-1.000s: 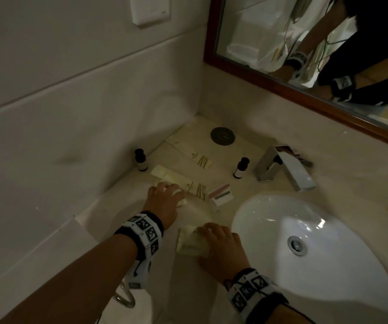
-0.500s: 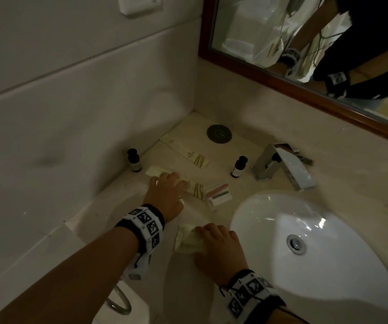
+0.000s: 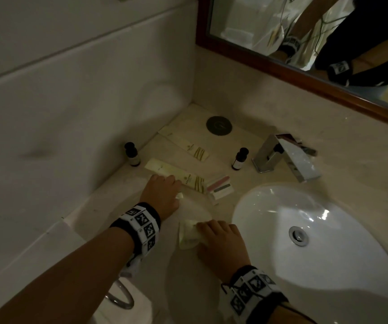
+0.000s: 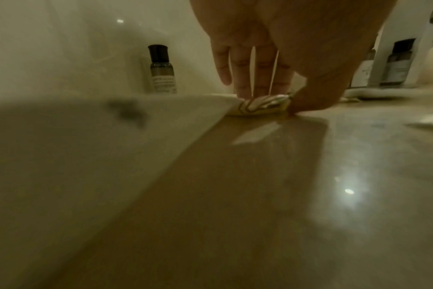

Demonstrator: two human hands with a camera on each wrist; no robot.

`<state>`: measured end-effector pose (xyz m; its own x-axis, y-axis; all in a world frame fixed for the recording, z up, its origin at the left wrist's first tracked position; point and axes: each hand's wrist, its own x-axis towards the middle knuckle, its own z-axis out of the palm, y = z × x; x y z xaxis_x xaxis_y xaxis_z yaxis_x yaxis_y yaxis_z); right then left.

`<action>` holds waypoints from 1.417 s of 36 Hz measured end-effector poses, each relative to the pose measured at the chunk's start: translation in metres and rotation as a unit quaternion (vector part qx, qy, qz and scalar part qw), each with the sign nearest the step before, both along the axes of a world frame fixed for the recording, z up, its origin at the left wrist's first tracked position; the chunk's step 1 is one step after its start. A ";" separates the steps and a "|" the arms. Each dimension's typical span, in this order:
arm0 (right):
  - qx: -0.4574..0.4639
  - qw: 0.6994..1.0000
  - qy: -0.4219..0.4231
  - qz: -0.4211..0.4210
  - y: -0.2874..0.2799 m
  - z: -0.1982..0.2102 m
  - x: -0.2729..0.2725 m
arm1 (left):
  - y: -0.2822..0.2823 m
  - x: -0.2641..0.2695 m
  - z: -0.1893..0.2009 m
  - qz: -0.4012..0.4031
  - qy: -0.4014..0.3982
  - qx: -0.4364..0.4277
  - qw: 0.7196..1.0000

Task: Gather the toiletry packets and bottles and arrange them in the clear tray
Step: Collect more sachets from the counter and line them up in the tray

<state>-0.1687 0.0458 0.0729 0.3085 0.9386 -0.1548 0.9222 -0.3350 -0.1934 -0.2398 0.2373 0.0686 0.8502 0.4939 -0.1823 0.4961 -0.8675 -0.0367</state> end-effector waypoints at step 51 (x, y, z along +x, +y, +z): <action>-0.008 0.943 -0.046 -0.331 -0.288 0.076 0.124 | -0.260 0.121 0.102 -0.130 -0.224 -0.199 0.945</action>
<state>-0.0448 -0.2418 0.1493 0.8382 0.5341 -0.1105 0.5232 -0.8446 -0.1134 -0.1188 -0.0229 0.1703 0.9694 0.2258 0.0966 0.1533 -0.8635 0.4805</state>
